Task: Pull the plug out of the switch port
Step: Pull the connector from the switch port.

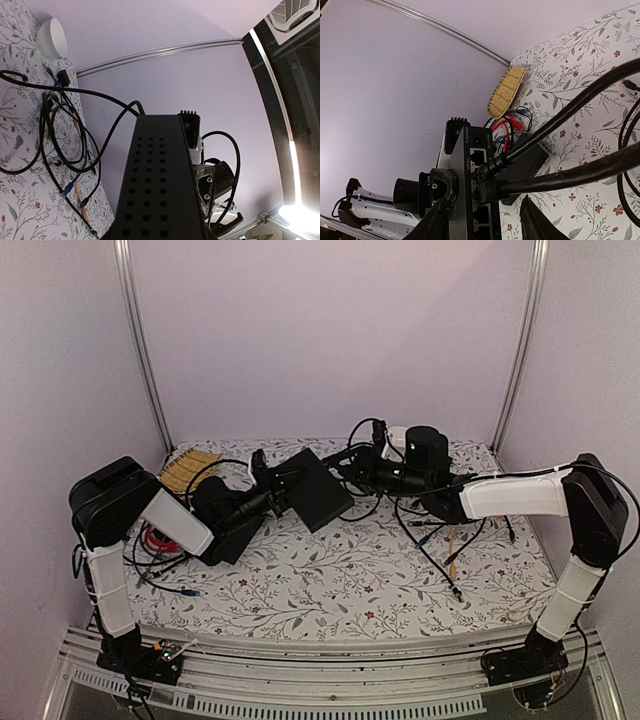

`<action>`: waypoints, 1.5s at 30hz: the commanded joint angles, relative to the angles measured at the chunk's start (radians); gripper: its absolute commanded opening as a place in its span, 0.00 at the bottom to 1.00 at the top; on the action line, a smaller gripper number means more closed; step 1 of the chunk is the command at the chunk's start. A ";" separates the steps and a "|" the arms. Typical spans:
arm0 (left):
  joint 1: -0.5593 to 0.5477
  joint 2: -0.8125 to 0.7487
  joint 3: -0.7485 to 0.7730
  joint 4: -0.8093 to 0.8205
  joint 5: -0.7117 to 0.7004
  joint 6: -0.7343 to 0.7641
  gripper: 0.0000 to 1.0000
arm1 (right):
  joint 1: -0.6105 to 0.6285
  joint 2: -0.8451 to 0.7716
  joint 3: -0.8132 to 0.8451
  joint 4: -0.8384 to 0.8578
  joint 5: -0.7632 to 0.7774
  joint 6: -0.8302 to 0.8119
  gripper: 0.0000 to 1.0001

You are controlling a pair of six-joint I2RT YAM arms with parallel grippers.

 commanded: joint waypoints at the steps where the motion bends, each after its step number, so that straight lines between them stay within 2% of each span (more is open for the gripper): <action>1: -0.008 -0.044 0.011 0.078 -0.004 0.004 0.00 | 0.008 0.026 0.033 0.026 -0.026 -0.019 0.47; 21: -0.012 -0.045 0.029 0.067 0.011 0.006 0.00 | 0.009 0.082 0.080 0.033 -0.065 -0.020 0.45; 33: -0.012 -0.047 0.030 0.069 0.012 0.006 0.00 | 0.006 0.096 0.084 0.066 -0.075 -0.009 0.37; 45: -0.012 -0.048 0.030 0.076 0.012 0.005 0.00 | -0.005 0.104 0.058 0.141 -0.105 0.030 0.25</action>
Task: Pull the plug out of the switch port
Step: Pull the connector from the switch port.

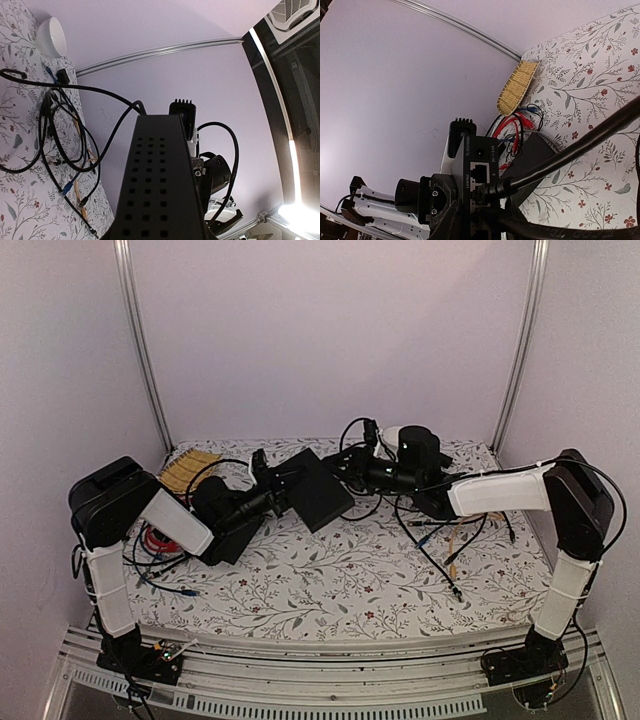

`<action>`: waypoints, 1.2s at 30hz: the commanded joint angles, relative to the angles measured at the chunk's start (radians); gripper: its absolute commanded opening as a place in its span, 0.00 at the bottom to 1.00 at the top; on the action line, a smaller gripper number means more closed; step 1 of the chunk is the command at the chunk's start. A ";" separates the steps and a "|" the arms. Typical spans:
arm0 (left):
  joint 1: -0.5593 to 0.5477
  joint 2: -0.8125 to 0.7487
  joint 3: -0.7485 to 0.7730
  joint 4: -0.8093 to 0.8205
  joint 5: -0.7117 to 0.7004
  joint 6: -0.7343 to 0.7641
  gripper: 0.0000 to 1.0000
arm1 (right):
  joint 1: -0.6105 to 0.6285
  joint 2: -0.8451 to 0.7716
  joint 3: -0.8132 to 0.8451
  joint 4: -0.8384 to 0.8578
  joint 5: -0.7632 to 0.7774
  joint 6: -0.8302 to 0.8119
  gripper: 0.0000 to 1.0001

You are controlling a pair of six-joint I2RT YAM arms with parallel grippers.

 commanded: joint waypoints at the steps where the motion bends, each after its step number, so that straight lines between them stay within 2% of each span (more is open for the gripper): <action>1: -0.009 -0.044 0.029 0.086 0.004 0.005 0.00 | 0.000 0.014 -0.004 0.079 -0.033 0.011 0.24; 9: -0.009 -0.045 0.031 0.088 0.006 0.004 0.00 | -0.009 0.028 -0.023 0.142 -0.060 0.048 0.20; 11: -0.009 -0.045 0.031 0.088 0.005 0.004 0.00 | -0.010 0.031 -0.022 0.144 -0.062 0.049 0.15; 17: -0.010 -0.042 0.033 0.088 0.006 0.004 0.00 | -0.011 0.035 -0.021 0.147 -0.071 0.051 0.12; 25: -0.013 -0.034 0.038 0.089 0.007 0.005 0.00 | -0.011 0.044 -0.017 0.147 -0.089 0.051 0.03; 36: -0.014 -0.036 0.028 0.094 -0.001 0.008 0.00 | -0.012 0.046 -0.027 0.158 -0.082 0.056 0.02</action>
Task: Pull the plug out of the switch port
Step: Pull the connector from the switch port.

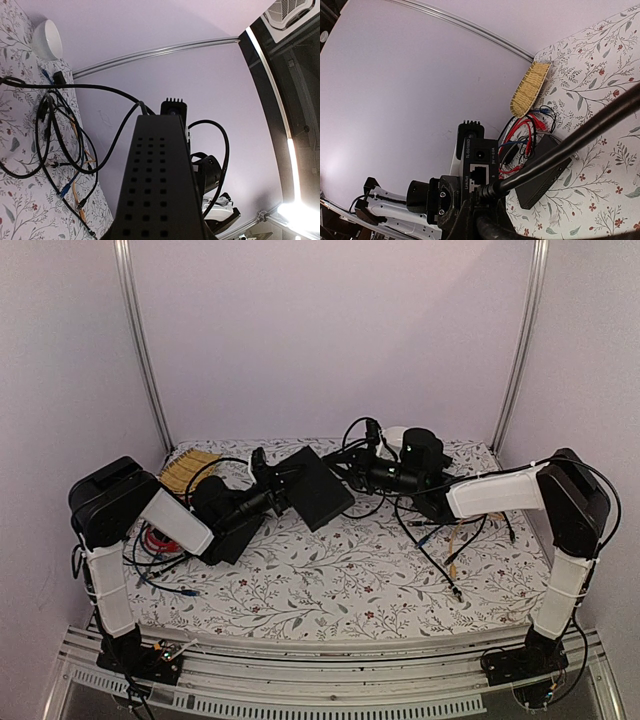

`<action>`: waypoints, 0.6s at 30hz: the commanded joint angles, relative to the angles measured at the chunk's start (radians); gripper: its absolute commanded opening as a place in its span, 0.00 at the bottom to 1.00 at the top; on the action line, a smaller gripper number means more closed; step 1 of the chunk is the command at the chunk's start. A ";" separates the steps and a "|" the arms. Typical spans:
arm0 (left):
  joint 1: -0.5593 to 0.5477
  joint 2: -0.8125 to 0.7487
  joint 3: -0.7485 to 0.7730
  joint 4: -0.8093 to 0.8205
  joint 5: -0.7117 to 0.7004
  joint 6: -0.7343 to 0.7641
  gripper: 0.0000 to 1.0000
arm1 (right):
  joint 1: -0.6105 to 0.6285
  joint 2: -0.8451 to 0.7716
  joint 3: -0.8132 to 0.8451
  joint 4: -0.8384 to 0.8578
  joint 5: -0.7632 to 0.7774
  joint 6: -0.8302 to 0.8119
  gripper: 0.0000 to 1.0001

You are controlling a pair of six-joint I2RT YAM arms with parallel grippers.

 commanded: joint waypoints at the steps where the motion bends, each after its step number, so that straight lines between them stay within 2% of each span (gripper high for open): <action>1: -0.014 -0.035 0.025 0.078 0.001 0.005 0.00 | 0.008 0.017 -0.008 0.034 -0.028 -0.016 0.02; 10: -0.014 -0.033 0.024 0.082 -0.004 0.003 0.00 | 0.005 0.016 -0.015 0.038 -0.016 -0.014 0.02; 18: -0.012 -0.048 0.002 0.079 -0.033 0.010 0.00 | -0.073 -0.049 -0.076 0.051 0.007 -0.003 0.02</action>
